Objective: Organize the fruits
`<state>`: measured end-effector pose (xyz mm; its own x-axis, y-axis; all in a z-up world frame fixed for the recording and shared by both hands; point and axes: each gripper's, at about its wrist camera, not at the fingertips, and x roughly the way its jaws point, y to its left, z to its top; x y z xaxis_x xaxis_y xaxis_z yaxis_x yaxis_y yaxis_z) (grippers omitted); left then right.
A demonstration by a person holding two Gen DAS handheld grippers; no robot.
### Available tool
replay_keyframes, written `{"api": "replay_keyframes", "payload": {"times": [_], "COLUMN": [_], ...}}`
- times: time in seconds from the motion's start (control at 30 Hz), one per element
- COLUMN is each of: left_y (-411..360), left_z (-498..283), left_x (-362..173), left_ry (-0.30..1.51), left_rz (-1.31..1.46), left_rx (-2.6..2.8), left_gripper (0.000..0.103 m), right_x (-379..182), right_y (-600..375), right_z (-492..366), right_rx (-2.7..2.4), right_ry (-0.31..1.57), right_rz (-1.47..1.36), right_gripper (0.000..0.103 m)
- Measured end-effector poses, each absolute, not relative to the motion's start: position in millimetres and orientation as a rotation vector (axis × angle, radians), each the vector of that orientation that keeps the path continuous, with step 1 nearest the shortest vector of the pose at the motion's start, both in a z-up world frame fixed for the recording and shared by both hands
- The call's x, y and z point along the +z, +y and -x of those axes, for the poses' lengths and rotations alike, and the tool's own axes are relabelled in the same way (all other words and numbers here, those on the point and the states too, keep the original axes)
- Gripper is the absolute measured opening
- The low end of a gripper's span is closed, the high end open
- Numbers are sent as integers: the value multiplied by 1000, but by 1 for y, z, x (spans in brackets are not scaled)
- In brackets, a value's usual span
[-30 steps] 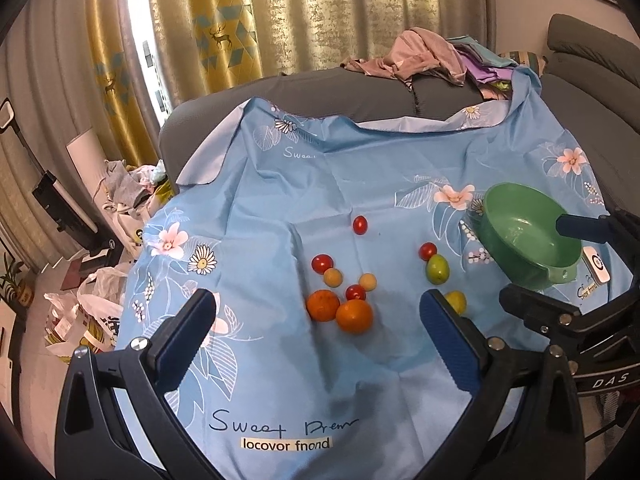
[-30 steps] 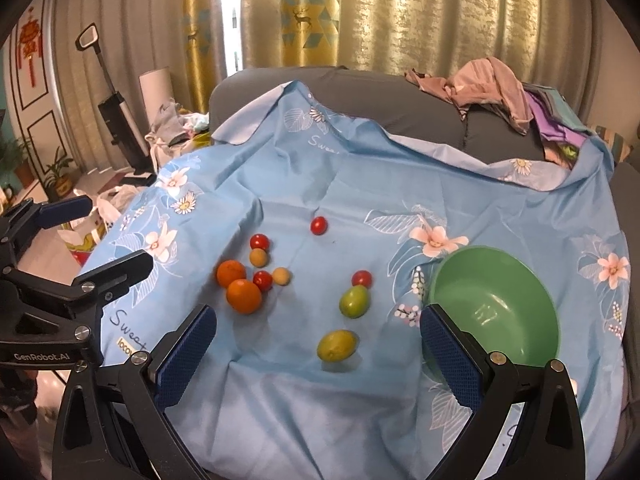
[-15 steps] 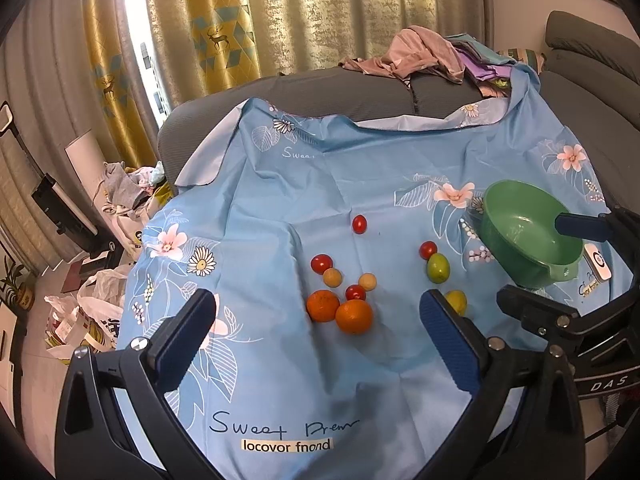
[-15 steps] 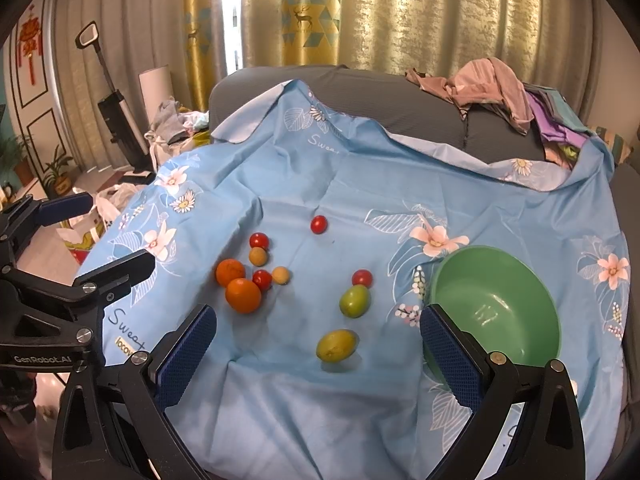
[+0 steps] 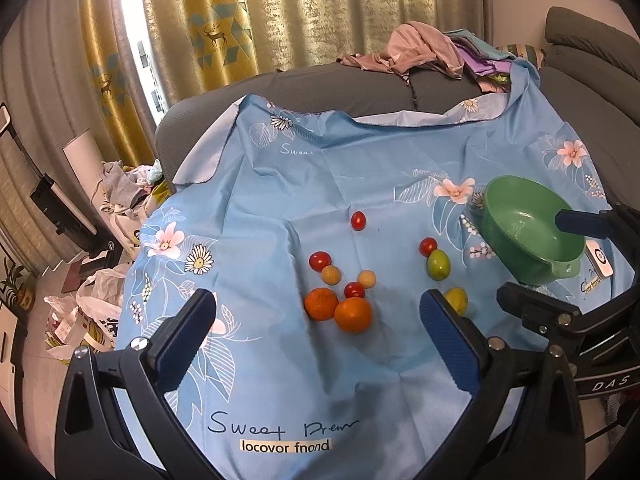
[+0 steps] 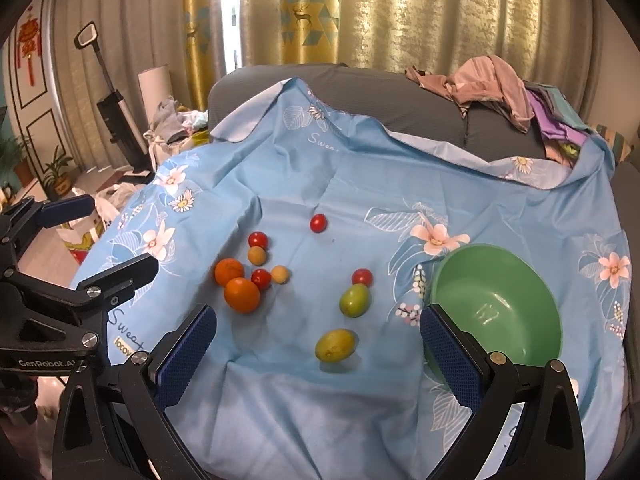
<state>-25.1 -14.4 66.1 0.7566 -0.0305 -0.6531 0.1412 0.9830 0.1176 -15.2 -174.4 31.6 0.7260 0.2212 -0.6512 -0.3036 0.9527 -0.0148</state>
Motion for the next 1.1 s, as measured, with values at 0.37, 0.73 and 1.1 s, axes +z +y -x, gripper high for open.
{"api": "replay_keyframes", "payload": {"times": [0.37,0.73,1.1], "left_y": [-14,-12,8], "left_z": [20,12,-2], "left_x": [63,51,-4], "left_ry": [718,764,928], "left_rz": [-162,-132,60], "left_rx": [-95,-117,-236], "left_gripper": [102,102,102], "right_x": [32,23,-28], "right_y": [-175,-181,-208], "right_z": [15,7,4], "right_rx": [290,287,298], "right_ry": [702,721,796], "right_rz": [123,111,5], "right_gripper": [102,102,102]}}
